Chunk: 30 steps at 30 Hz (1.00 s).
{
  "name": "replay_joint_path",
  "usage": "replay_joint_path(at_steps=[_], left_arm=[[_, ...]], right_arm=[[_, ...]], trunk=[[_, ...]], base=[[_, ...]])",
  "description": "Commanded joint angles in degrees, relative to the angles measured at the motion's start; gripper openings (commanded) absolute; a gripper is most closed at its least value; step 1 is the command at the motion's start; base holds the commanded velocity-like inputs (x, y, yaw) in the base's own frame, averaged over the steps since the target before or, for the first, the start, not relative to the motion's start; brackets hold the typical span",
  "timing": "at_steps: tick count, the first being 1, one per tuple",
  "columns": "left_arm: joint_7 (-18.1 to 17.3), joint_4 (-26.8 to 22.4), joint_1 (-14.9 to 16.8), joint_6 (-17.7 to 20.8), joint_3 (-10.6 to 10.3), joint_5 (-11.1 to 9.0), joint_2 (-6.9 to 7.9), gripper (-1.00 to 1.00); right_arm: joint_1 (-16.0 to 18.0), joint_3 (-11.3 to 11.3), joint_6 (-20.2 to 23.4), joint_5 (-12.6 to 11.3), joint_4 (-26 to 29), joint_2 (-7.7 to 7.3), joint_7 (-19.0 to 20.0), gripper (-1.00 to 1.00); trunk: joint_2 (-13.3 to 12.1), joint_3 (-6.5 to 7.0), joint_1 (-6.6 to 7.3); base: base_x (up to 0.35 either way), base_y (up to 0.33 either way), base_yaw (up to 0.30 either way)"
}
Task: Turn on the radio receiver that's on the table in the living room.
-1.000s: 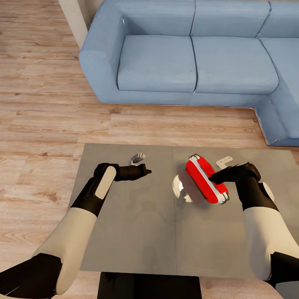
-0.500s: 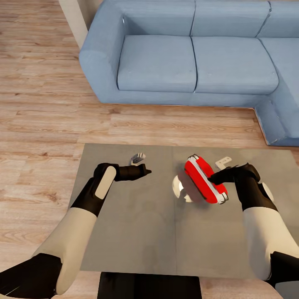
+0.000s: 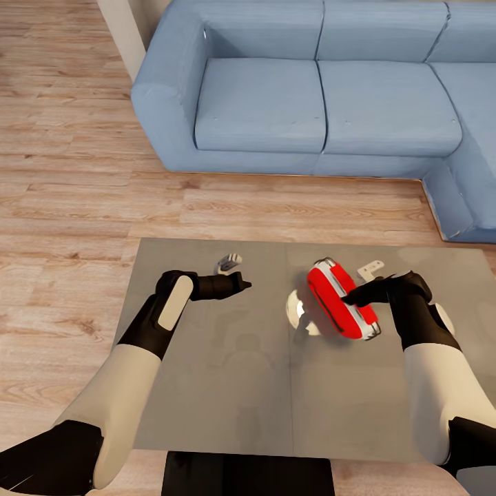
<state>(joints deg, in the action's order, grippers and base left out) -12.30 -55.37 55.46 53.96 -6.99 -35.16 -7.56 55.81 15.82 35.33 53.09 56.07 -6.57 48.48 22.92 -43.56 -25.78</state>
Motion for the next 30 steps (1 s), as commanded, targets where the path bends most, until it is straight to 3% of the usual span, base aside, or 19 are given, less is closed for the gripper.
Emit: replay_joint_path(at_steps=[1,11,15,19,23,27,30], left_arm=[[0.0,0.0,0.0,0.0,0.0,0.0,0.00,-1.00],[0.0,0.0,0.0,0.0,0.0,0.0,0.00,-1.00],[0.0,-0.1,0.0,0.0,0.0,0.0,0.00,-1.00],[0.0,-0.2,0.0,0.0,0.0,0.0,0.00,-1.00],[-0.1,-0.6,0.0,0.0,0.0,0.0,0.00,-1.00],[-0.2,-2.0,0.0,0.3,0.0,0.1,0.00,-1.00],[-0.2,-3.4,0.0,0.7,-0.1,0.0,0.00,-1.00]], right_arm=[[0.0,0.0,0.0,0.0,0.0,0.01,0.0,1.00],[0.0,0.0,-0.1,0.1,0.1,-0.10,0.1,1.00],[0.0,-0.1,0.3,0.2,3.6,-0.41,1.4,1.00],[0.0,-0.1,2.4,1.3,13.2,-0.84,10.3,1.00],[0.0,-0.1,6.2,3.7,19.6,-1.05,16.2,1.00],[0.0,-0.1,7.4,6.5,22.7,-1.87,20.7,1.00],[-0.1,-0.1,7.6,7.5,23.9,-3.34,24.0,1.00]], trunk=[[0.0,0.00,0.00],[0.0,0.00,0.00],[0.0,0.00,0.00],[0.0,0.00,0.00],[0.0,0.00,0.00],[0.0,0.00,0.00],[0.0,0.00,0.00]], base=[[0.000,0.000,0.000],[0.000,0.000,0.000],[0.000,0.000,0.000],[0.000,0.000,0.000],[0.000,0.000,0.000],[0.000,0.000,0.000],[0.000,0.000,0.000]])
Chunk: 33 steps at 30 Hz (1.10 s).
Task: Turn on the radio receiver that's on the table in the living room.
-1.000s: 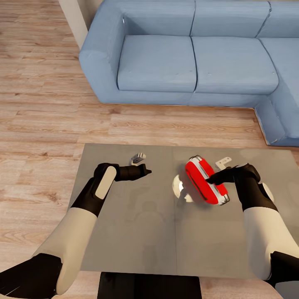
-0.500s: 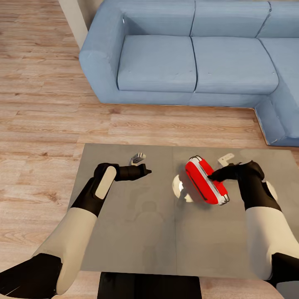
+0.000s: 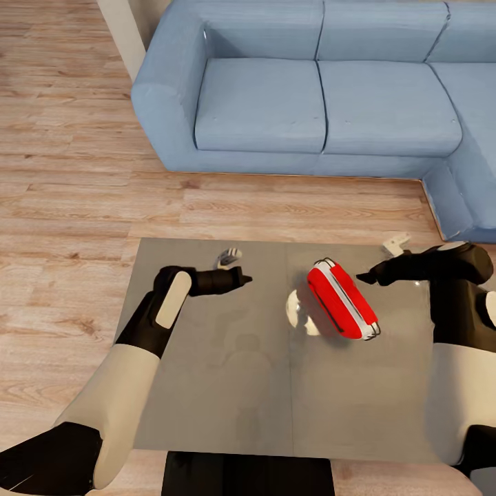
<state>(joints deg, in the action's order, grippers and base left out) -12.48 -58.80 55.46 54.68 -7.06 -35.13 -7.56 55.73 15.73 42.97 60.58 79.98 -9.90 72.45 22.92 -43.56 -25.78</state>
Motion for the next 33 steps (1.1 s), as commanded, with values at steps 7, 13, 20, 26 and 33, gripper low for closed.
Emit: replay_joint_path(at_steps=[7,13,20,26,33], left_arm=[[0.1,-0.6,0.0,0.7,-1.1,0.1,0.00,-1.00],[0.2,-0.6,0.0,1.3,-1.2,0.1,0.00,-1.00],[0.3,-0.6,0.0,1.2,-1.2,0.2,0.00,-1.00],[0.3,-0.6,0.0,1.3,-1.2,0.1,0.00,-1.00],[0.3,-0.6,0.0,1.3,-1.3,0.1,0.00,-1.00]], right_arm=[[-0.6,1.9,0.1,0.1,0.4,-2.53,2.4,1.00],[-0.6,4.1,-0.1,0.0,0.4,-2.50,2.5,1.00],[-0.6,5.9,-0.5,0.0,0.4,-2.15,2.4,1.00],[-0.6,6.0,-0.4,0.1,0.4,-2.06,2.3,1.00],[-0.6,6.0,-0.4,0.2,0.4,-2.06,2.3,1.00]], trunk=[[0.0,0.00,0.00],[0.0,0.22,0.00],[0.0,0.82,0.00],[0.0,1.36,0.00],[0.0,1.86,0.00]], base=[[0.000,0.000,0.000],[0.000,0.000,0.017],[0.000,0.000,0.091],[-0.039,0.000,0.114],[-0.200,0.000,0.098]])
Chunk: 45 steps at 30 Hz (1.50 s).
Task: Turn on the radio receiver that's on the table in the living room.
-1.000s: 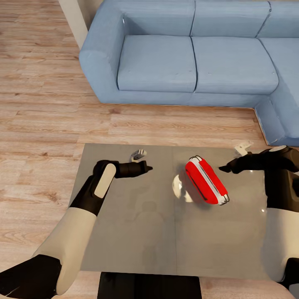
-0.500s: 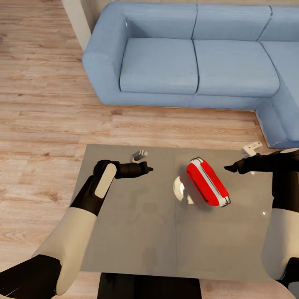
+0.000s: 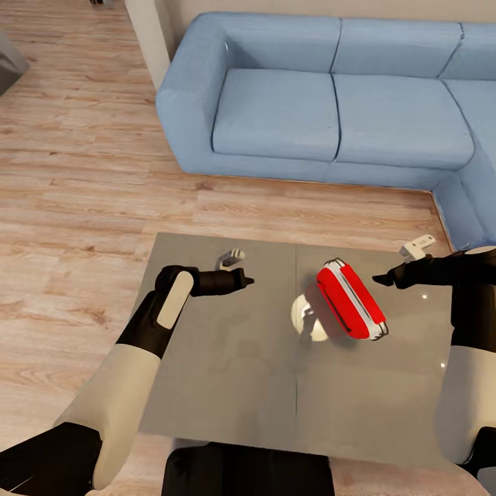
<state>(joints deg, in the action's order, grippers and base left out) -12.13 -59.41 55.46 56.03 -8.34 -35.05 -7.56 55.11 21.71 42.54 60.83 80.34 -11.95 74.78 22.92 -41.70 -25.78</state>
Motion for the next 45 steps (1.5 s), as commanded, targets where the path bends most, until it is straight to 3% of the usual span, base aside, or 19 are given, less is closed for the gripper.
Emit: replay_joint_path(at_steps=[1,12,20,23,24,26,45], left_arm=[[0.0,0.0,0.0,0.0,0.0,0.0,0.00,-1.00],[0.0,0.0,0.0,-0.1,0.0,0.1,-0.01,-1.00],[-0.1,0.0,0.0,0.0,0.0,0.0,-0.06,-1.00],[-0.1,0.0,0.0,0.1,-0.9,0.0,-0.08,-1.00],[-0.1,0.0,0.0,0.1,-2.6,0.0,-0.09,-1.00],[-0.1,0.0,0.0,0.1,-3.5,0.0,-0.09,-1.00],[-0.1,0.0,0.0,0.1,-4.0,0.0,0.09,-1.00]], right_arm=[[0.0,0.0,0.0,0.0,-0.1,0.00,0.0,1.00],[0.0,0.0,0.0,0.1,-0.2,-0.08,0.0,1.00],[0.0,0.1,0.0,0.1,-0.2,-0.16,0.0,1.00],[0.0,0.0,0.0,0.1,-0.2,-0.17,0.0,1.00],[0.0,0.1,0.0,0.1,-0.2,-0.21,0.0,1.00],[0.0,0.1,0.0,0.1,-0.2,-0.24,0.0,1.00],[0.3,1.2,-0.2,0.0,-0.2,-0.61,0.0,1.00]], trunk=[[0.0,0.02,0.00],[0.0,0.05,0.00],[0.0,0.05,0.00],[0.0,0.05,0.00],[0.0,0.05,0.00],[0.0,0.05,0.00],[0.0,0.05,0.00]], base=[[-0.042,0.000,0.022],[-0.018,0.000,0.004],[-0.276,0.000,0.000],[-0.317,0.000,0.000],[-0.317,0.000,0.000],[-0.318,0.000,0.000],[-0.318,0.000,0.000]])
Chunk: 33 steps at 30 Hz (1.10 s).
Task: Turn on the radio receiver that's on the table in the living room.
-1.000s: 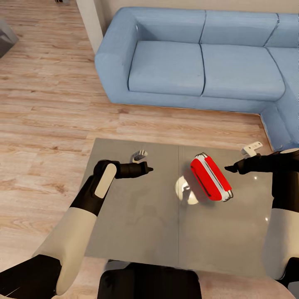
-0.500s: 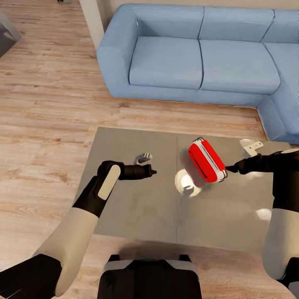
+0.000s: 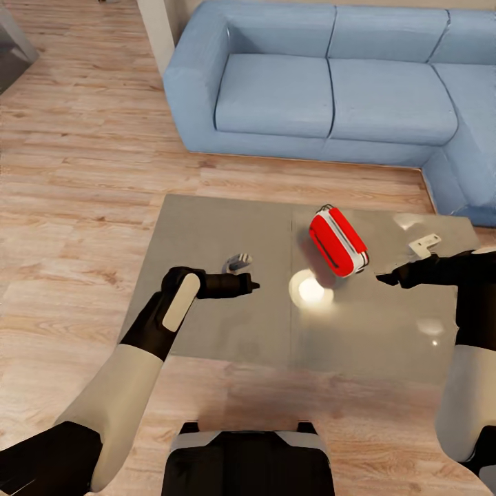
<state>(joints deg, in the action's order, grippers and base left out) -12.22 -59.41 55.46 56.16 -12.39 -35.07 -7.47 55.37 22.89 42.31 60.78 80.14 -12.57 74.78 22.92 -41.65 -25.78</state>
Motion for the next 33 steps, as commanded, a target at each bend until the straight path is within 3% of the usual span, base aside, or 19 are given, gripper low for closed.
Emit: replay_joint_path(at_steps=[1,6,10,13,14,17,19,20,24,25,27,33], left_arm=[[0.0,0.0,0.0,0.0,0.0,0.0,0.00,-1.00],[0.0,0.1,0.0,-0.1,0.0,0.0,0.06,-1.00],[0.0,0.3,-0.4,-0.3,0.0,0.1,1.15,-1.00],[0.0,0.3,-0.9,-0.7,-0.1,0.1,2.94,-1.00],[-0.1,0.1,-1.0,-0.7,-0.1,0.1,4.00,-1.00],[-0.2,-1.1,-1.1,-0.8,0.0,0.2,5.68,-1.00],[-0.2,-3.5,-2.7,-0.9,0.0,0.2,7.87,-1.00],[-0.2,-3.8,-3.2,-1.0,-0.1,0.2,8.30,-1.00],[-0.1,-6.4,-8.3,-1.2,-0.1,0.2,11.46,-1.00],[-0.1,-6.7,-9.1,-1.4,-0.1,0.2,11.86,-1.00],[-0.3,-9.0,-13.3,-3.3,-0.1,0.1,14.07,-1.00],[-0.5,-10.3,-17.7,-5.0,-0.1,0.1,15.72,-1.00]], right_arm=[[0.0,0.1,0.0,0.0,0.0,0.00,0.0,1.00],[-0.5,0.7,-1.0,0.0,-0.2,-0.01,-0.3,1.00],[-4.3,3.9,-2.8,0.0,-1.3,0.00,-1.4,1.00],[-7.0,7.5,-7.5,0.0,-6.1,-0.02,-5.2,1.00],[-7.5,9.9,-9.9,0.0,-9.0,-0.05,-7.1,1.00],[-7.8,13.9,-14.6,0.3,-13.2,-0.08,-9.3,1.00],[-9.1,19.0,-20.4,1.9,-15.5,-0.07,-10.6,1.00],[-9.5,19.9,-21.2,2.2,-15.7,-0.06,-10.7,1.00],[-13.8,27.4,-27.2,3.5,-16.2,0.06,-11.0,1.00],[-14.3,28.2,-27.9,3.6,-16.2,0.08,-11.0,1.00],[-17.5,32.8,-31.4,3.7,-16.4,0.28,-11.2,1.00],[-20.8,42.2,-38.1,3.8,-16.4,0.78,-11.1,1.00]], trunk=[[0.0,0.00,0.00],[0.0,0.00,0.00],[0.0,0.00,0.00],[0.0,0.00,0.00],[0.0,0.00,0.00],[0.0,0.00,0.00],[0.0,0.00,0.00],[0.0,0.00,0.00],[0.0,0.00,0.00],[0.0,0.00,0.00],[0.0,0.00,0.00],[0.0,0.29,0.00]], base=[[-0.318,0.000,0.000],[-0.318,0.000,0.000],[-0.214,0.000,0.000],[-0.037,0.000,0.000],[-0.011,0.000,0.000],[-0.006,0.000,0.000],[-0.001,0.000,0.000],[0.000,0.000,0.000],[0.000,0.000,0.000],[0.000,0.000,0.000],[0.000,0.000,0.000],[0.000,0.000,0.000]])
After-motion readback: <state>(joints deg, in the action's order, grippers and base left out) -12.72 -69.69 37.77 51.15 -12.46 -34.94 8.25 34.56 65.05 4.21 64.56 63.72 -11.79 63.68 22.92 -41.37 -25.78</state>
